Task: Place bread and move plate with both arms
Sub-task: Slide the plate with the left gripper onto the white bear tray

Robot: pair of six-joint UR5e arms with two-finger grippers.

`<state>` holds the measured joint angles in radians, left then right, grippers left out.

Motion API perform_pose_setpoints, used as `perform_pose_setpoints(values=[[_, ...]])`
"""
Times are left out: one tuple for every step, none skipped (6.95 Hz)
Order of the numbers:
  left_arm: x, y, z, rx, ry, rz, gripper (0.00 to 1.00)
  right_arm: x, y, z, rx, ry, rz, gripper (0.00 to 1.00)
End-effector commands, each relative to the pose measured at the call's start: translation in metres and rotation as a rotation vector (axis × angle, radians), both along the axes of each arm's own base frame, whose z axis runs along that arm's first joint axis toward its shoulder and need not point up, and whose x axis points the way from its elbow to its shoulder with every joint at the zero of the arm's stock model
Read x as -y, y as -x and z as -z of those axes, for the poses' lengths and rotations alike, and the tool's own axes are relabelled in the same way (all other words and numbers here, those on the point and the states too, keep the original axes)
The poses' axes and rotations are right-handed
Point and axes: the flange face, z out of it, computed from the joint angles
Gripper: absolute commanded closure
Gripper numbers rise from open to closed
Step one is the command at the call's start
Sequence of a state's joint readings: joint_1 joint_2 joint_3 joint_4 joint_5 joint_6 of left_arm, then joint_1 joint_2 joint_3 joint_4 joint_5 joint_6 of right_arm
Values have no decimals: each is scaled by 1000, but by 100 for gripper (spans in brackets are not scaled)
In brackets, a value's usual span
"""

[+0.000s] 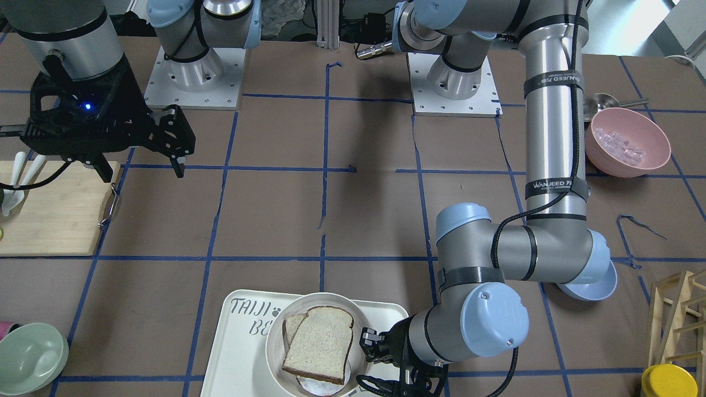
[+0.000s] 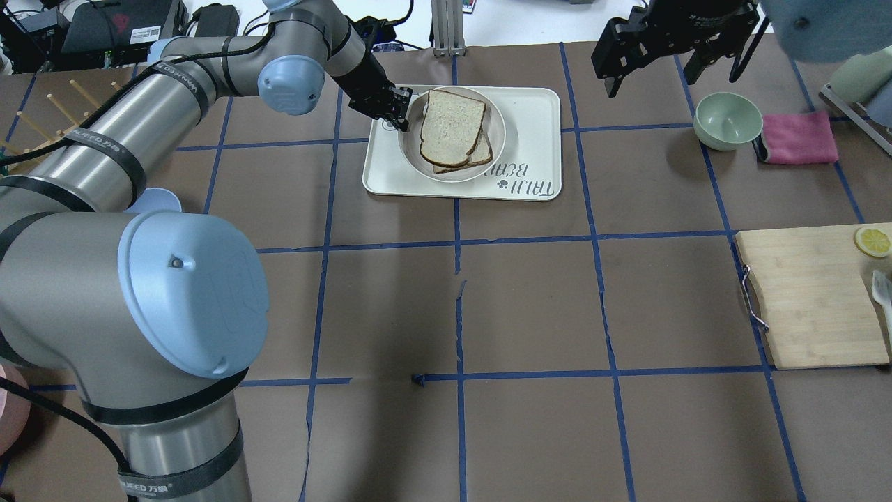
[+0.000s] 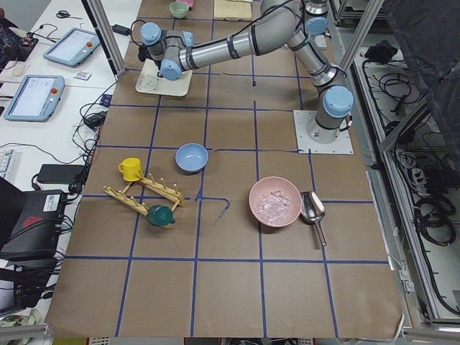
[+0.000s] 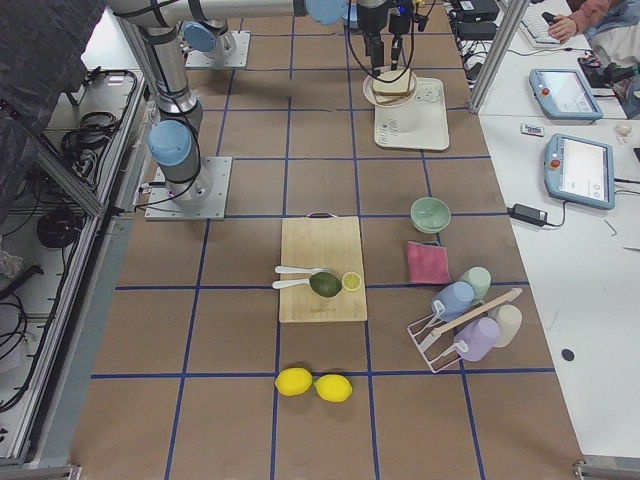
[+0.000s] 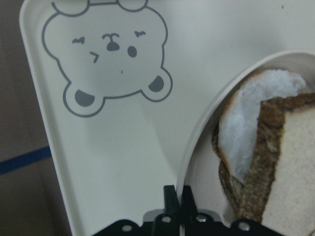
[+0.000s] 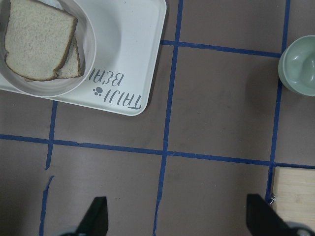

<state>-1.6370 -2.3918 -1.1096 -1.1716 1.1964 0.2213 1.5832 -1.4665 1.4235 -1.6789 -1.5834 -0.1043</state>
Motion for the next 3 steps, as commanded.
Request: perform_pose_setpoints(values=[[13, 4, 19, -26, 13, 33, 100, 3, 16, 1, -1, -7, 23, 0], [12, 7, 21, -29, 10, 36, 85, 3, 19, 2, -1, -12, 25, 0], [11, 9, 19, -30, 6, 28, 19, 3, 18, 2, 0, -9, 21, 0]])
